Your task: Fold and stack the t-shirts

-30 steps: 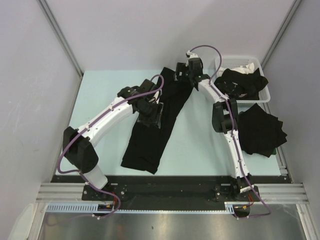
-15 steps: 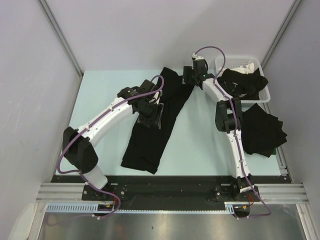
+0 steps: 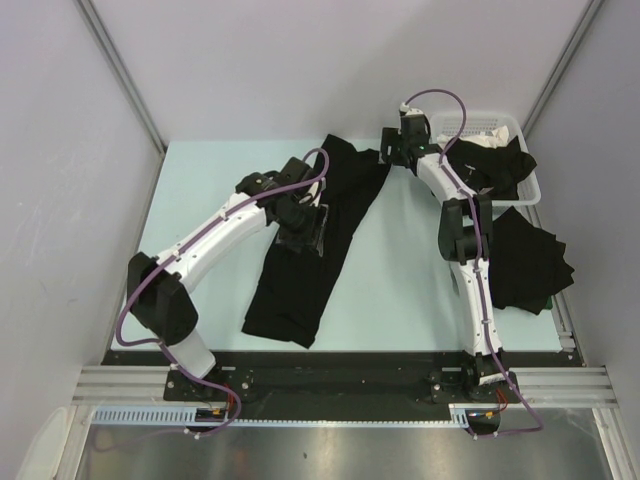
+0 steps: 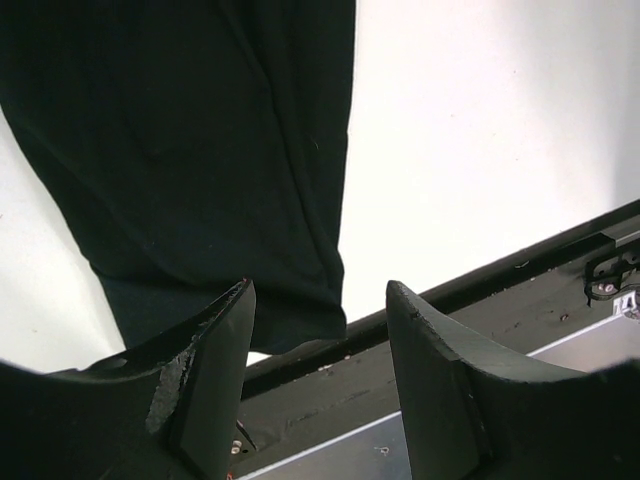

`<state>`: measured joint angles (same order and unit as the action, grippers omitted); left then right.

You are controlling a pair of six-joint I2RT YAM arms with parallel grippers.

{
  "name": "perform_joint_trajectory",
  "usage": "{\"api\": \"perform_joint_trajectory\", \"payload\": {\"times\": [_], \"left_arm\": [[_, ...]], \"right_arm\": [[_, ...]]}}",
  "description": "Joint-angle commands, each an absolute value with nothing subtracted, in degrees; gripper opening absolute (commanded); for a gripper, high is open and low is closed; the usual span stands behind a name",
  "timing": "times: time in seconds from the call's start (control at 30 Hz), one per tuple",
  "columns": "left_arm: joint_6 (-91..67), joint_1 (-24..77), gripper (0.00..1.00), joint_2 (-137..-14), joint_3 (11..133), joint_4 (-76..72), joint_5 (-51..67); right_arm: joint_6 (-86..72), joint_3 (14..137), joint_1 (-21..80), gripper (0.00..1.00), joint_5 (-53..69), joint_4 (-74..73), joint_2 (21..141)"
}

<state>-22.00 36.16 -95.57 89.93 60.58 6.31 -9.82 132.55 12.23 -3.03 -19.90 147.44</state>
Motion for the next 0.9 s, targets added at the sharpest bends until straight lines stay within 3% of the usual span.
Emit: {"api": "perform_joint_trajectory", "payload": {"times": [0.0,0.57,0.87], "left_arm": [[-21.8,35.9,0.60,-96.1,92.7,60.3,6.7],[-22.7,35.8,0.60,-96.9,94.2,61.1,6.3],[-23.0,35.9,0.60,-97.3,94.7,61.1,6.3]], "right_arm": [[-9.8,134.2,12.1,0.80,-2.4,-20.0,147.0],[-11.0,136.1,12.0,0.74,-1.1,-21.0,150.2],[-12.4,136.9,12.0,0.57,-0.5,-21.1,151.5]]}}
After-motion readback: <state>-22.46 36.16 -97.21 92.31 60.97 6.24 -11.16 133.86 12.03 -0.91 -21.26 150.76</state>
